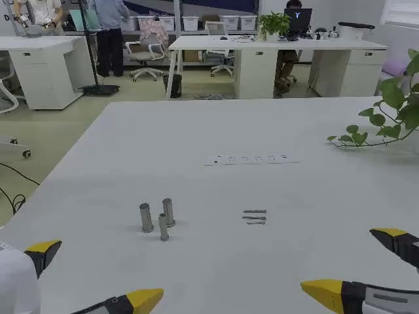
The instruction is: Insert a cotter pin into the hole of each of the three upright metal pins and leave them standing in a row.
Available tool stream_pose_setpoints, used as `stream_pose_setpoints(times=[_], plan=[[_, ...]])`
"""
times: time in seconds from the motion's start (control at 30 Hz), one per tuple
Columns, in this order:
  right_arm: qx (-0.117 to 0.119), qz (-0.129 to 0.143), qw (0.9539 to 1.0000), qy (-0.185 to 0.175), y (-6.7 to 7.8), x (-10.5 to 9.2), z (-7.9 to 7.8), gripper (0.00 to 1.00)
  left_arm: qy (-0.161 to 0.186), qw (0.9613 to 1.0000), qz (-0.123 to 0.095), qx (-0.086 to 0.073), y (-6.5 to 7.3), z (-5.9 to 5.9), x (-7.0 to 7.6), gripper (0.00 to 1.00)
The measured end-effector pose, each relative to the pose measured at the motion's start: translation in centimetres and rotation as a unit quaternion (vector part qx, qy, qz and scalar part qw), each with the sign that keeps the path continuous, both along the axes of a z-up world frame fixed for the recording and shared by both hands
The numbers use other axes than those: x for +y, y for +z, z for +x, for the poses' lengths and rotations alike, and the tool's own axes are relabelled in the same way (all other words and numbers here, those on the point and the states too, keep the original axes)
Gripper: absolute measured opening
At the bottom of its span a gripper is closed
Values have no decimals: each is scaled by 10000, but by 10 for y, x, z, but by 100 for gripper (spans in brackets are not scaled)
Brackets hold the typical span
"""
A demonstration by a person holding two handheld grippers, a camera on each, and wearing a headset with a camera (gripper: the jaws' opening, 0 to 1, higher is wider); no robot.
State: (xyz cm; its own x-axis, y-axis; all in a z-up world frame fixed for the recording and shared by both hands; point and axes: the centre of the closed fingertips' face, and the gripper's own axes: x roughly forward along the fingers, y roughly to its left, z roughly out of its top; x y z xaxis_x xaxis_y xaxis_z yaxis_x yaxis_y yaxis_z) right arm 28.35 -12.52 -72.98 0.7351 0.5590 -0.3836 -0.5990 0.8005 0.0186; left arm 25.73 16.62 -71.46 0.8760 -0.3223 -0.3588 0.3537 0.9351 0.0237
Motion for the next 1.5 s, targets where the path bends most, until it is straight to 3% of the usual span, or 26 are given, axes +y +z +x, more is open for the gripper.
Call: stream_pose_setpoints(times=[0.83,1.5], plan=[[86,-147,9998,62,-7,3,-1,100,-29,10000,-17,-9,0,1,-3,99],[52,-44,9999,-94,-5,-3,-1,95,-80,10000,19,24,-2,0,-5,99]])
